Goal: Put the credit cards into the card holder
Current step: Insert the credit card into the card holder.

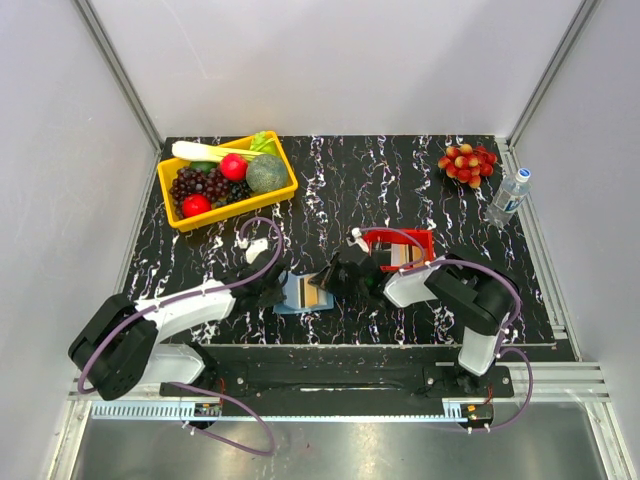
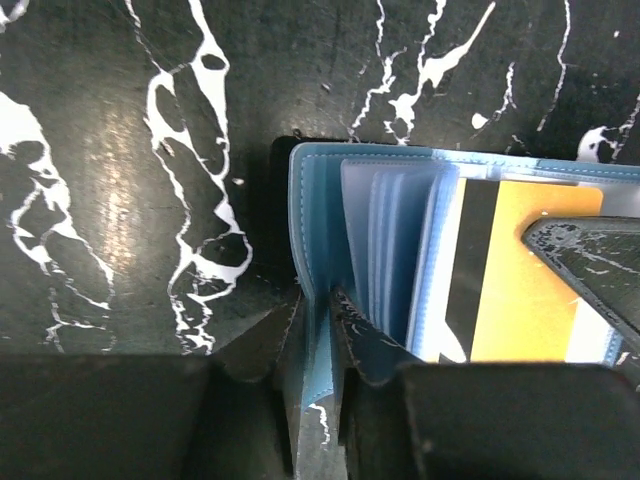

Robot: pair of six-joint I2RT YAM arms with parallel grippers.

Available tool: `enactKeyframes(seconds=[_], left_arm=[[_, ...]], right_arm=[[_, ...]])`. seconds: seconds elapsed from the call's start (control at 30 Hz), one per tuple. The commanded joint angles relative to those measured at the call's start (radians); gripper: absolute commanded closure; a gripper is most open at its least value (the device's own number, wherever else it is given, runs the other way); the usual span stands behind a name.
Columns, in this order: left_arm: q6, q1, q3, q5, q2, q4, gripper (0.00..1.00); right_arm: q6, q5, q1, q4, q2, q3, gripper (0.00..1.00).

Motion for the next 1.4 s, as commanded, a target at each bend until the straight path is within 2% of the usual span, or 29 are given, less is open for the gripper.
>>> enactKeyframes(seconds=[0.0,0.03,0.1,0.17,0.5,0.6,0.7,0.77,0.93,1.07,1.23,1.37], left_arm=[[-0.002,0.001,-0.039,-0.045,0.013,-0.125,0.68],[-0.009,0.001,-0.04,-0.047,-0.005,-0.135,0.57],[-0.024,0.004,-0.043,-0.062,-0.06,-0.165,0.42],[-0.032,0.006,-0.045,-0.073,-0.109,-0.186,0.34],[-0.124,0.01,-0.066,-0.12,-0.321,-0.26,0.26],[-0.131,0.01,-0.091,-0.114,-0.399,-0.237,0.19],[-0.147,0.01,-0.126,-0.102,-0.467,-0.197,0.18],[-0.142,0.01,-0.163,-0.073,-0.507,-0.136,0.11],[-0.115,0.012,-0.191,0.025,-0.429,0.01,0.09],[-0.121,0.013,-0.171,0.004,-0.399,0.015,0.08],[-0.165,0.013,-0.175,-0.071,-0.589,-0.065,0.08],[-0.115,0.012,-0.163,-0.111,-0.705,-0.112,0.03]], right_arm=[[0.008,-0.012,0.042,-0.147,0.051,0.022,1.0],[0.006,0.005,0.041,-0.173,0.044,0.025,1.0],[0.005,0.049,0.042,-0.228,0.031,0.034,1.0],[-0.002,0.063,0.041,-0.25,0.028,0.039,1.0],[-0.018,0.068,0.041,-0.275,0.031,0.062,1.0],[-0.021,0.068,0.041,-0.278,0.034,0.065,1.0],[-0.026,0.065,0.041,-0.282,0.036,0.072,1.0],[-0.032,0.065,0.041,-0.285,0.036,0.076,1.0],[-0.037,0.068,0.041,-0.288,0.033,0.079,1.0],[-0.038,0.069,0.041,-0.291,0.031,0.08,1.0],[-0.046,0.073,0.041,-0.299,0.03,0.085,1.0],[-0.046,0.071,0.041,-0.302,0.033,0.089,1.0]])
